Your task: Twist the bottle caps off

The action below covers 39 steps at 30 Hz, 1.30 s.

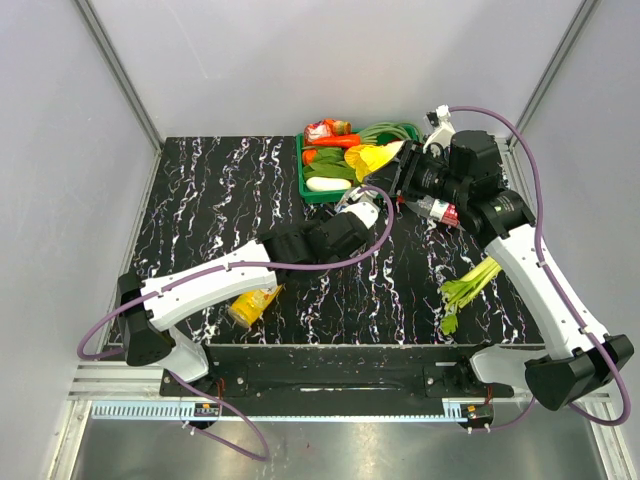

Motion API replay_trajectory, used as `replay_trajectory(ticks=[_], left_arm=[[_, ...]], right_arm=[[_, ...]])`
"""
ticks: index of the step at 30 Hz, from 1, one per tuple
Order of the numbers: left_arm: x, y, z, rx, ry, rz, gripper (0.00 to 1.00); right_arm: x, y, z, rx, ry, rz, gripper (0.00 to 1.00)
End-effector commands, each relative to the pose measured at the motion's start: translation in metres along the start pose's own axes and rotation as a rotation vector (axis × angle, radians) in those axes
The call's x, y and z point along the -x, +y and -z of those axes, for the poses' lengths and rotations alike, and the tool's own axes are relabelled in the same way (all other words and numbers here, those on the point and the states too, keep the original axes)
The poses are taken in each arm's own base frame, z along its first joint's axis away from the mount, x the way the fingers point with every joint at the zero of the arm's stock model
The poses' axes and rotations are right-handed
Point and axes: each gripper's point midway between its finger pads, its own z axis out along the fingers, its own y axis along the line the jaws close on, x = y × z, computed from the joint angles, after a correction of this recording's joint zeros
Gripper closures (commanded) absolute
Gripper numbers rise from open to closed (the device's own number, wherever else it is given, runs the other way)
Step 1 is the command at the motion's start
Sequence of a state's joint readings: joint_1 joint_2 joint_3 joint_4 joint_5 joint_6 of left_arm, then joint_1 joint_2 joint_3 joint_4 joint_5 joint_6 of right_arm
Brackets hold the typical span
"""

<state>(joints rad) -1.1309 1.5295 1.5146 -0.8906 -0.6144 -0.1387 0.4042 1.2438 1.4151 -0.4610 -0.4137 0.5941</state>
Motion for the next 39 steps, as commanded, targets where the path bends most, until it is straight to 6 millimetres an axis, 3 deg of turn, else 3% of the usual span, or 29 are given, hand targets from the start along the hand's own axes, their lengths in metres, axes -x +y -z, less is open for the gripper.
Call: replay_trajectory(ticks=[1,7,12,20,30,39], left_arm=[[0.021,0.010,0.011,0.028,-0.066,0.033,0.84],[0.019,0.011,0.010,0.039,-0.062,0.037,0.87],[0.015,0.008,0.005,0.033,-0.052,0.034,0.89],[0.009,-0.018,0.007,-0.211,-0.100,0.114,0.91],[0.006,-0.045,0.038,-0.540,-0.216,0.156,0.91],[0.003,-0.066,0.067,-0.761,-0.279,0.090,0.90]], right_arm=[[0.001,0.010,-0.001,0.043,0.009,0.003,0.55],[0.000,0.014,-0.001,0.065,0.025,0.008,0.75],[-0.002,0.014,0.000,0.071,0.030,0.035,0.99],[-0.002,0.018,0.011,0.104,0.004,0.163,1.00],[-0.007,0.062,0.041,0.344,-0.016,0.388,1.00],[-0.013,0.101,0.078,0.556,-0.064,0.598,1.00]])
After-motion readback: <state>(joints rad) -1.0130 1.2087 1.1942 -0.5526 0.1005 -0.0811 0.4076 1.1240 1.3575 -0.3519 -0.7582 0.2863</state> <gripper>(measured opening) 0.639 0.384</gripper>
